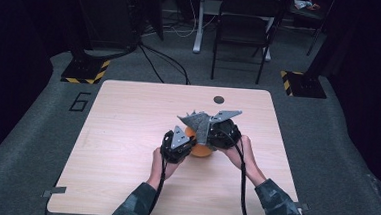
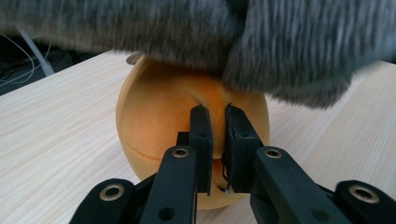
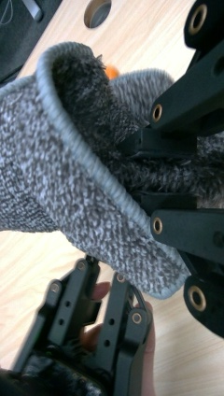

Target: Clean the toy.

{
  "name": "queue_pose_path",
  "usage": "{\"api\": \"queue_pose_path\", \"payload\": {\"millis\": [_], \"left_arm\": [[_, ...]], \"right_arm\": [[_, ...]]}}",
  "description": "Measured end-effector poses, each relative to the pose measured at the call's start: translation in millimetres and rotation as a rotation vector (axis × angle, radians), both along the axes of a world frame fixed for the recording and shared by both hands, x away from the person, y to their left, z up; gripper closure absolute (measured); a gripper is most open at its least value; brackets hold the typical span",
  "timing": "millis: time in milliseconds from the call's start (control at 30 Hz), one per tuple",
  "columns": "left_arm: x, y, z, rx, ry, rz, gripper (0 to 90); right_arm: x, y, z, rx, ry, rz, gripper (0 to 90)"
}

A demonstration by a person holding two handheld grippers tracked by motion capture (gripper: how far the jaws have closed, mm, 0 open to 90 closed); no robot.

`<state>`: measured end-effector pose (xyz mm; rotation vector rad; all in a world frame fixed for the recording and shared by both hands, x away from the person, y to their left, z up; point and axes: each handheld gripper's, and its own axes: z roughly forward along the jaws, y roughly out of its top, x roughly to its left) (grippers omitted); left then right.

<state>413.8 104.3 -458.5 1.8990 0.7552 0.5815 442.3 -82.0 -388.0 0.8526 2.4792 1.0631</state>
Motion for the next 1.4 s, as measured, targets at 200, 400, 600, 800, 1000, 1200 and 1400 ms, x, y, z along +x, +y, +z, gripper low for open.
{"api": "queue_pose_path", "payload": {"millis": [200,400,600,800,1000,1200,1400], "left_arm": [[0.3,0.9,-0.3,0.006,0.006,-0.003,82.9],[1.3,3.6,-1.1,-0.012,0.013,0.013,82.8],[3.1,8.4,-1.3,-0.020,0.030,0.029,82.3],[5.4,12.2,-1.1,-0.014,0.031,0.035,81.6],[7.4,13.5,-1.3,-0.014,0.032,0.046,81.3],[8.6,15.0,-0.7,-0.009,0.034,0.050,81.3],[9.2,15.9,-0.2,-0.003,0.038,0.045,80.2]], "right_arm": [[14.0,-8.3,-10.0,-0.008,0.002,-0.052,76.7],[24.2,-24.2,-15.1,-0.019,-0.008,-0.132,76.4],[15.5,-42.8,-1.5,0.011,-0.029,-0.163,76.1],[13.0,-71.3,0.9,0.023,-0.015,-0.238,75.7],[15.6,-94.8,-6.1,0.014,0.006,-0.310,75.3],[16.6,-113.1,-16.7,-0.019,0.022,-0.374,75.2],[18.6,-136.2,-31.4,-0.059,0.053,-0.447,74.7]]}}
